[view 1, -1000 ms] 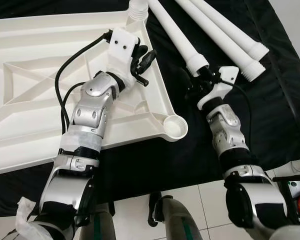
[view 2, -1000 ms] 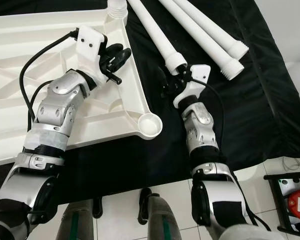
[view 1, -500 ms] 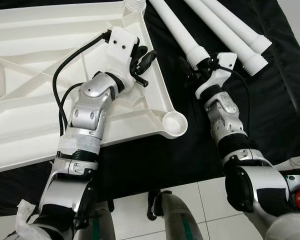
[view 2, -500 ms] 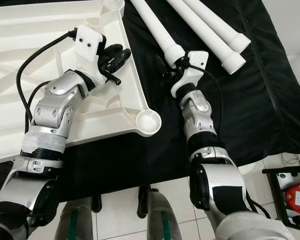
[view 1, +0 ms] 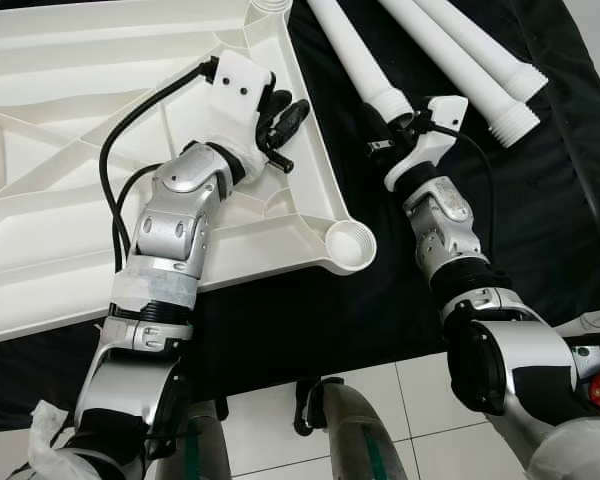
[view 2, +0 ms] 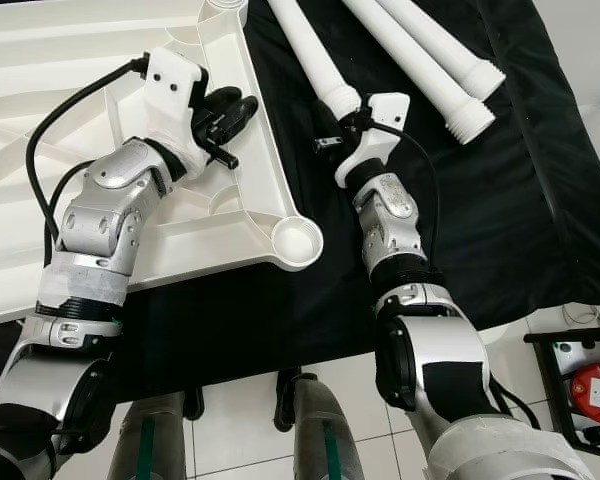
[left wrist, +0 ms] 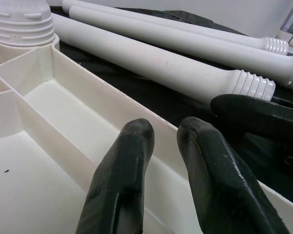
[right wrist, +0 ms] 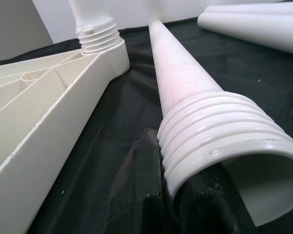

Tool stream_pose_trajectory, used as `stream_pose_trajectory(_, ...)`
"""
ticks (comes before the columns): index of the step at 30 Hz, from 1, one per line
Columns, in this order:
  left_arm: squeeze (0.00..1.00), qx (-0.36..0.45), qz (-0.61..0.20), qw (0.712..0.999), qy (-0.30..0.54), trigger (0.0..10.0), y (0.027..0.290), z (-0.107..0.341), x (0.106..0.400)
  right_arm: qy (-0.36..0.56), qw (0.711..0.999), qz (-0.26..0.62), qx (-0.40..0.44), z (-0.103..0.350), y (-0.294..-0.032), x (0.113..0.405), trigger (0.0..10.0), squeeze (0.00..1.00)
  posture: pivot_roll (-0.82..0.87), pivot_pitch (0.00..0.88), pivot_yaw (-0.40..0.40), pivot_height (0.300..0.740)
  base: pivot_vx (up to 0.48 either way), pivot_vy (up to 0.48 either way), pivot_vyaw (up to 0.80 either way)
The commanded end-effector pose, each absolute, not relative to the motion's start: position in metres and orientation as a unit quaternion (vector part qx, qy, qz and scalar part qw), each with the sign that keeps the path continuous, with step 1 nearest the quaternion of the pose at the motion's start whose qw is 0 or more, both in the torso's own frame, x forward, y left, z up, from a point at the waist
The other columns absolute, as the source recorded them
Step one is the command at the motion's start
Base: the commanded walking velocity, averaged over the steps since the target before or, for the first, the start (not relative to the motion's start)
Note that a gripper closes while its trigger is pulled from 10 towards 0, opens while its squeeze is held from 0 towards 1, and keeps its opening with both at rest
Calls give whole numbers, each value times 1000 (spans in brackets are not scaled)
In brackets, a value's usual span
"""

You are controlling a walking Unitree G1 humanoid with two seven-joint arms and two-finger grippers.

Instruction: Building children table

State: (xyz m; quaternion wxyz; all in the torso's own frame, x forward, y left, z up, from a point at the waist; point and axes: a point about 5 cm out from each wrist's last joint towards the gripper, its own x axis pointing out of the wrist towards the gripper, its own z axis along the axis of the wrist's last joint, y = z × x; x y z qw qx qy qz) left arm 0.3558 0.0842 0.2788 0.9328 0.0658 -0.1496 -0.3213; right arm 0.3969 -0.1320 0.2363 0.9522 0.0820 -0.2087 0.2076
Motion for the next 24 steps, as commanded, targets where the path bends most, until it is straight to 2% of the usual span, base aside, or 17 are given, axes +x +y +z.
stream_pose_trajectory(1, 0, 58, -291, 946, -132, 10000, 84, 269, 358, -227, 952, 190, 80, 239, -139, 395, 0, 0, 169, 356, -141, 740, 0, 0, 0)
stream_pose_trajectory(2, 0, 57, -291, 946, -131, 10000, 84, 269, 358, -234, 952, 186, 73, 241, -140, 394, 0, 0, 169, 356, -141, 740, 0, 0, 0)
stream_pose_trajectory(3, 0, 56, -290, 946, -131, 10000, 84, 269, 358, -240, 951, 181, 68, 243, -141, 394, 3843, 0, 169, 356, -141, 740, 0, 0, 0)
stream_pose_trajectory(5, 0, 56, -290, 946, -131, 10000, 84, 269, 358, -243, 951, 177, 66, 245, -142, 394, 3843, 0, 169, 356, -141, 740, 0, 0, 0)
stream_pose_trajectory(6, 0, 50, -291, 946, -130, 10000, 82, 269, 359, -275, 943, 180, 46, 256, -144, 388, 10000, 0, 151, 340, -142, 740, 0, 0, 0)
stream_pose_trajectory(15, 0, 42, -294, 946, -129, 10000, 78, 267, 359, -336, 930, 151, 0, 267, -153, 366, 10000, 0, 135, 323, -144, 740, 0, 0, 0)
stream_pose_trajectory(20, 0, 39, -296, 945, -130, 10000, 78, 267, 359, -352, 933, 79, -13, 265, -169, 354, 10000, 0, 133, 317, -141, 740, 0, 0, 0)
stream_pose_trajectory(22, 0, 38, -297, 945, -131, 10000, 78, 267, 359, -345, 938, -4, -37, 262, -187, 347, 10000, 0, 128, 310, -133, 740, 0, 0, 0)
stream_pose_trajectory(23, 0, 38, -297, 945, -131, 10000, 78, 267, 359, -345, 938, -4, -37, 262, -187, 347, 10000, 0, 128, 310, -133, 740, 0, 0, 0)
stream_pose_trajectory(24, 0, 38, -296, 945, -131, 10000, 78, 266, 359, -339, 939, -42, -44, 261, -197, 343, 10000, 0, 127, 309, -131, 740, 0, 0, 0)
